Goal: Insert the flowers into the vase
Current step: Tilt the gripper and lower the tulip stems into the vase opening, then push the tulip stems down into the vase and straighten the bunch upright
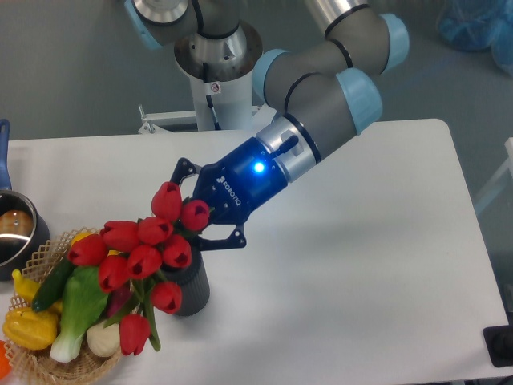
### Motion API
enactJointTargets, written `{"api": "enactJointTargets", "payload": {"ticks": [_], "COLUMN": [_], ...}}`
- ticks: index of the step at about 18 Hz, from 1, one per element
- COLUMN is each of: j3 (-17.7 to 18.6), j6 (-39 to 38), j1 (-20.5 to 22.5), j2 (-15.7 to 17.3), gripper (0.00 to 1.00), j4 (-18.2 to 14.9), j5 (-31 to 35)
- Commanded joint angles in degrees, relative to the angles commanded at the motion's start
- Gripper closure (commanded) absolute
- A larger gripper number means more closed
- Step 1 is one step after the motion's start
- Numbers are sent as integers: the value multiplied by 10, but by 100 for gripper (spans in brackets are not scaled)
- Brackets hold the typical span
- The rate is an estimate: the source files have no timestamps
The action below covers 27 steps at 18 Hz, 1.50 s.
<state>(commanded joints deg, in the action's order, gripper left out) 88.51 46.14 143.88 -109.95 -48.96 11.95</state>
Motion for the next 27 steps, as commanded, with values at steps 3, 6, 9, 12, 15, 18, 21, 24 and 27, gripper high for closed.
{"api": "enactJointTargets", "payload": {"ticks": [3,6,9,12,15,18,21,24,27], "j3": [-4,-25,-36,-36,-36,-36,-35,-31,-17], "j6": [1,0,-1,-1,1,4,13,25,39], "j1": [0,-2,-4,-5,-9,-10,-13,-13,-16], "j2": [-3,-18,-22,-26,-37,-50,-55,-63,-63], "gripper": [100,100,100,100,100,100,100,100,100], "j4": [0,0,0,0,2,13,13,13,13], "j5": [-4,-4,-4,-4,-4,-4,-4,4,11]}}
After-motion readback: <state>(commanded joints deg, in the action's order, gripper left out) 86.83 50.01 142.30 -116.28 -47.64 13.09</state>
